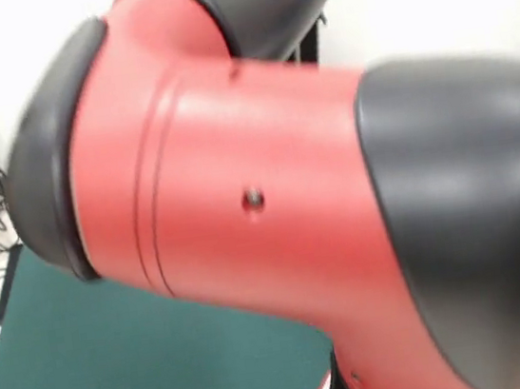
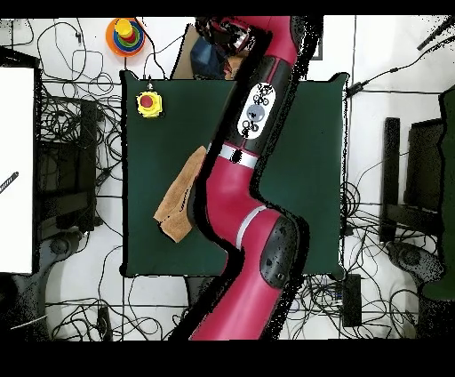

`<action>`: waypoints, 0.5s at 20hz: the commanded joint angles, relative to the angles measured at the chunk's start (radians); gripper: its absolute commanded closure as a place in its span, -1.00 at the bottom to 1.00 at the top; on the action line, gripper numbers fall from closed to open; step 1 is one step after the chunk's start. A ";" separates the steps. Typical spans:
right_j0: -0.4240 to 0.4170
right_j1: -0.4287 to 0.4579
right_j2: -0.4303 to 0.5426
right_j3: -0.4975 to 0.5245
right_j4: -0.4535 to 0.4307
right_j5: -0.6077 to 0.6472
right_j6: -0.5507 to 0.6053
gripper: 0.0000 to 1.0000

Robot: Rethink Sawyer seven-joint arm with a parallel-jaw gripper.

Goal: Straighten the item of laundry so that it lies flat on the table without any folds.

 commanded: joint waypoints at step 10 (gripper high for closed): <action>0.010 0.069 -0.351 0.098 0.195 -0.024 0.317 -1.00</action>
